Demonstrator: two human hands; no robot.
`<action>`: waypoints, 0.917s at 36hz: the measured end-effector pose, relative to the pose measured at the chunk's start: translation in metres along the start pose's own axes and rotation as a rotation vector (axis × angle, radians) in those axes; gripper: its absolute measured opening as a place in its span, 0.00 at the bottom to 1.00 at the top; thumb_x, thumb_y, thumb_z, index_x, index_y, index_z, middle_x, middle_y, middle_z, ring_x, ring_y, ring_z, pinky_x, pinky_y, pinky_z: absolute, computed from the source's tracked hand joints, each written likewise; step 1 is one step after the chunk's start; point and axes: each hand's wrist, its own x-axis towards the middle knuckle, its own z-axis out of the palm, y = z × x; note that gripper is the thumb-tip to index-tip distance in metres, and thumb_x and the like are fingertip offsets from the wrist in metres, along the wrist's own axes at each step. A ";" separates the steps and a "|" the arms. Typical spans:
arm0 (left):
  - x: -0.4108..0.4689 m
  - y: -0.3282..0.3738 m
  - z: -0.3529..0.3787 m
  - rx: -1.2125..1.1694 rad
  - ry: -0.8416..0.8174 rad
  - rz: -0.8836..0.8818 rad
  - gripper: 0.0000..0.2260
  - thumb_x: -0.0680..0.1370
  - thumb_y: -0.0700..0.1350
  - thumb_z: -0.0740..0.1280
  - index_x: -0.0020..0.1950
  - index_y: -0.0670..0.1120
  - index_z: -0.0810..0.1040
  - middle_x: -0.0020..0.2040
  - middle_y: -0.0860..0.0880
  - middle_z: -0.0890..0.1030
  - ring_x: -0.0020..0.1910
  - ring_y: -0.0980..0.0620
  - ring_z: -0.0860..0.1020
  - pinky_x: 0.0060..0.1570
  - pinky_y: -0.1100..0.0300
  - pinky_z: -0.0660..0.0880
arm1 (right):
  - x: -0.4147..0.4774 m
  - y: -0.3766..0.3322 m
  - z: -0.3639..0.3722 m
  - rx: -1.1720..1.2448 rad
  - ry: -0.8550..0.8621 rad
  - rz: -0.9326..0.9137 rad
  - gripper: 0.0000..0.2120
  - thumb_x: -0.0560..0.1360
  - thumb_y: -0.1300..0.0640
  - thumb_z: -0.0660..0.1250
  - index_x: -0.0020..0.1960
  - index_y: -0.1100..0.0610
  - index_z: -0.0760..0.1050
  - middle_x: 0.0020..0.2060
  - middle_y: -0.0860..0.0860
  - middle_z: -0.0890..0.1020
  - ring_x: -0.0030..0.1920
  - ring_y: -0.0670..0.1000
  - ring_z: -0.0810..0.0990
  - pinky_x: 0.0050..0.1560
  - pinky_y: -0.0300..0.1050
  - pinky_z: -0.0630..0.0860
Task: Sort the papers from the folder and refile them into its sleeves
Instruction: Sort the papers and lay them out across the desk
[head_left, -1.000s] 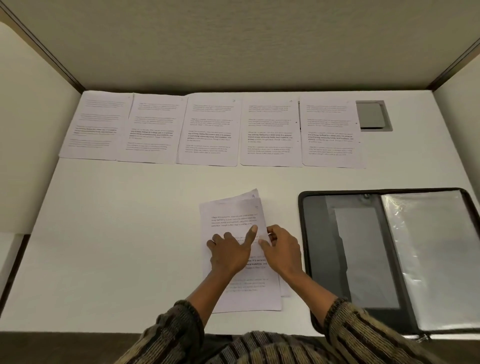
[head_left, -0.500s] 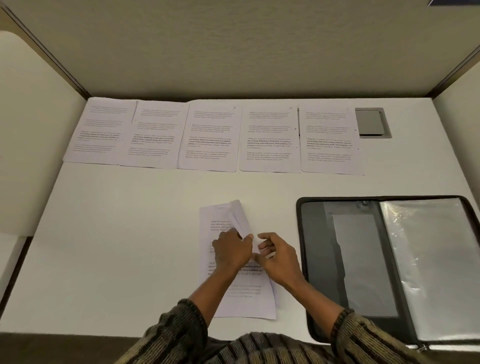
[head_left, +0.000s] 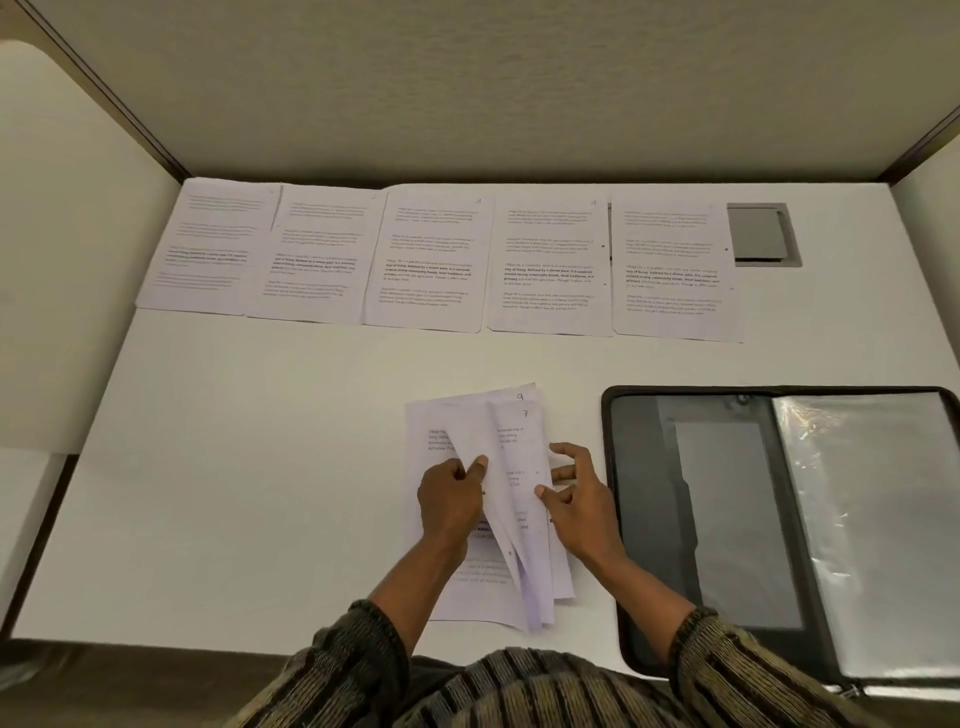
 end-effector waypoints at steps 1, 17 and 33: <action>0.002 -0.001 -0.001 -0.013 -0.004 -0.003 0.19 0.81 0.53 0.73 0.39 0.45 0.71 0.36 0.40 0.78 0.35 0.48 0.75 0.37 0.57 0.72 | 0.001 0.001 0.000 -0.012 0.003 -0.011 0.22 0.79 0.57 0.74 0.67 0.42 0.69 0.51 0.45 0.82 0.42 0.46 0.84 0.44 0.46 0.85; -0.006 -0.003 -0.002 -0.198 -0.028 0.035 0.13 0.79 0.58 0.76 0.47 0.48 0.87 0.40 0.52 0.88 0.41 0.52 0.86 0.38 0.60 0.81 | 0.001 -0.005 -0.001 0.095 -0.084 0.183 0.26 0.81 0.40 0.67 0.38 0.61 0.77 0.33 0.53 0.81 0.31 0.45 0.76 0.36 0.39 0.72; -0.001 -0.011 -0.004 -0.208 -0.040 0.058 0.04 0.81 0.54 0.74 0.51 0.55 0.85 0.45 0.55 0.88 0.47 0.53 0.86 0.43 0.58 0.81 | 0.001 -0.009 -0.004 0.095 -0.118 0.212 0.10 0.81 0.54 0.72 0.44 0.56 0.84 0.41 0.49 0.87 0.44 0.50 0.86 0.40 0.37 0.80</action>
